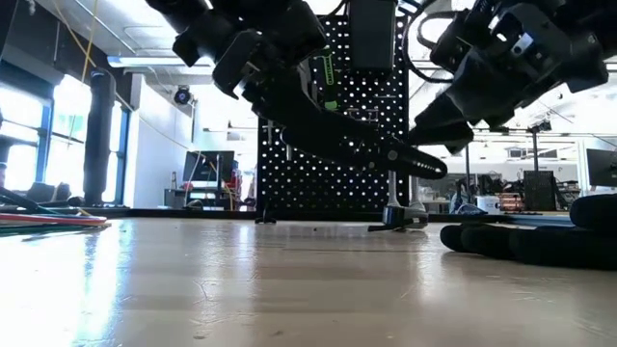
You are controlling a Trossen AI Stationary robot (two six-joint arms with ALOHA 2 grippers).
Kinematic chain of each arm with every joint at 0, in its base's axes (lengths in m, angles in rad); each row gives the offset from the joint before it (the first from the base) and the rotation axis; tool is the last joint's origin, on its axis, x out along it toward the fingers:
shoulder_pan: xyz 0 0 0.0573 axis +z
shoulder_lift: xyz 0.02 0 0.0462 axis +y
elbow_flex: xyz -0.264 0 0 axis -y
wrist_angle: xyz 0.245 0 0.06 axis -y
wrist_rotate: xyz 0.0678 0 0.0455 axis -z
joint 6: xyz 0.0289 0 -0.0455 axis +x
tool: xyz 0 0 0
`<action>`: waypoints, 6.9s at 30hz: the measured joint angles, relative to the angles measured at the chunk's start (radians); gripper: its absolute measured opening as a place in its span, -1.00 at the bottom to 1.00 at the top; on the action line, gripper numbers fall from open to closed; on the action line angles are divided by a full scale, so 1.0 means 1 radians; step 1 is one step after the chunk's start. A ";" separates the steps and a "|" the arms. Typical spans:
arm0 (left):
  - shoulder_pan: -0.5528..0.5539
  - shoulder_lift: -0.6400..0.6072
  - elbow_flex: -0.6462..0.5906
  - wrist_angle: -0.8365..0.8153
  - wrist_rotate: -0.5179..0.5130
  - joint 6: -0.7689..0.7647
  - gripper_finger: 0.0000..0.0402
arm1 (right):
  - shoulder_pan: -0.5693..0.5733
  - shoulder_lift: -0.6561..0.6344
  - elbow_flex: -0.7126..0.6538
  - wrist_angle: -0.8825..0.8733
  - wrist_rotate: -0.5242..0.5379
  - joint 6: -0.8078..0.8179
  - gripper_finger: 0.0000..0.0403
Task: Hang tools onto peg board
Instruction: Hang the black tube cutters on the peg board
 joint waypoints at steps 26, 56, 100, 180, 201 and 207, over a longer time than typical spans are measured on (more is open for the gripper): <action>0.057 0.000 -0.215 0.621 -0.046 -0.128 -0.91 | 0.073 -0.357 0.236 -0.681 0.360 -0.080 -0.10; 0.077 0.166 -0.362 1.556 0.013 -0.351 -0.91 | 0.096 -0.277 0.235 -0.261 0.364 -0.299 -0.10; 0.106 0.176 -0.306 1.439 0.002 -0.351 -0.50 | -0.008 -0.338 0.234 -0.221 0.391 -0.398 -0.91; 0.209 0.175 -0.308 1.256 0.007 -0.421 -0.10 | -0.850 -0.352 0.483 -0.618 -0.033 -0.532 -0.91; 0.208 0.175 -0.308 1.237 0.007 -0.421 -0.10 | -0.888 -0.285 0.484 -0.612 -0.095 -0.496 -0.88; 0.208 0.175 -0.308 1.237 0.007 -0.425 -0.10 | -0.888 -0.255 0.486 -0.601 -0.100 -0.495 -0.87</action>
